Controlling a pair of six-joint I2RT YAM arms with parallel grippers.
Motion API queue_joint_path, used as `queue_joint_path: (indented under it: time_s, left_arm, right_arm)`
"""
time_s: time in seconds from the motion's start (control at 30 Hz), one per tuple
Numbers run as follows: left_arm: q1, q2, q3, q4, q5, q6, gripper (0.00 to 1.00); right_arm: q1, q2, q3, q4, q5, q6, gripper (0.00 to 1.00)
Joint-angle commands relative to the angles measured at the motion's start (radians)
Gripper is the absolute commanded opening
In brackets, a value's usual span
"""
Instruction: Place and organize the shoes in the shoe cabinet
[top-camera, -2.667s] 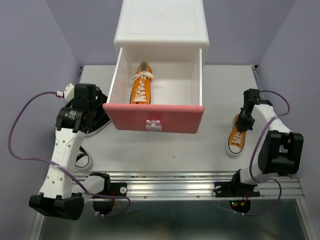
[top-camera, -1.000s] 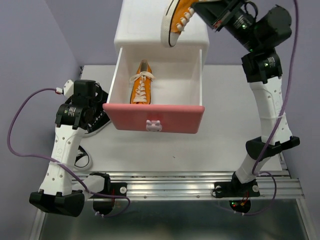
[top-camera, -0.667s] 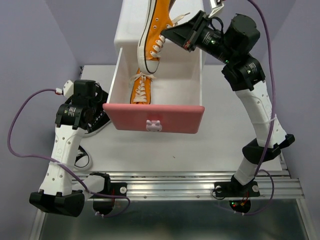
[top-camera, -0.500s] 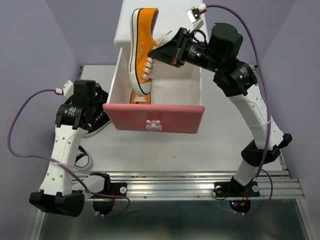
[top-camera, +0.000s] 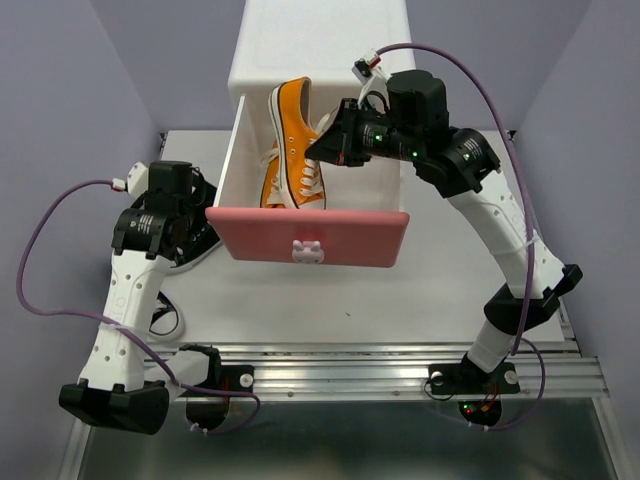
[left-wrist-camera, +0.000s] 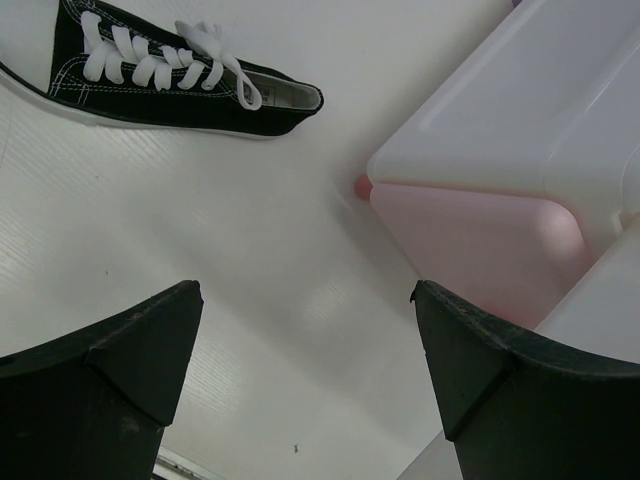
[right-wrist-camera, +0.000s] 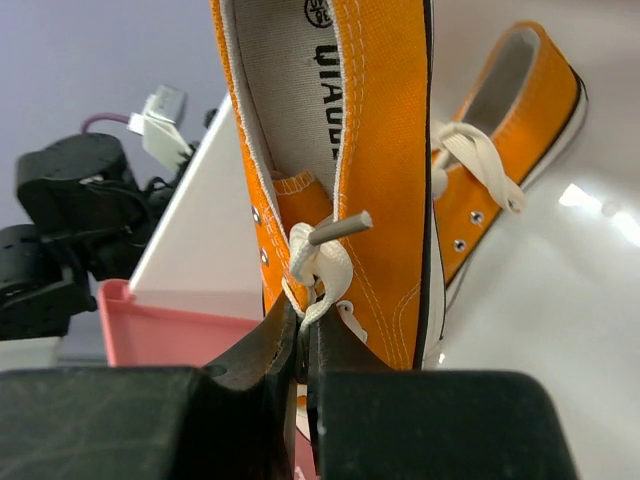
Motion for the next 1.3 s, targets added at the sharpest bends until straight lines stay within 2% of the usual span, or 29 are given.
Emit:
queue_joint_path:
  time_s: [0.0,0.7,1.27]
  left_arm:
    - [0.007,-0.037,-0.021,0.018,-0.013,-0.013,0.99]
    - [0.006,-0.047,-0.041,0.022,-0.013,-0.016,0.99]
    - [0.007,-0.044,-0.045,0.021,-0.016,0.001,0.99]
  right_arm:
    - [0.001,-0.076,0.005,0.042,0.025,-0.039,0.01]
    - [0.001,-0.062,0.007,-0.137,0.110,-0.109,0.00]
    - [0.001,0.002,0.112,-0.312,0.265,-0.083,0.01]
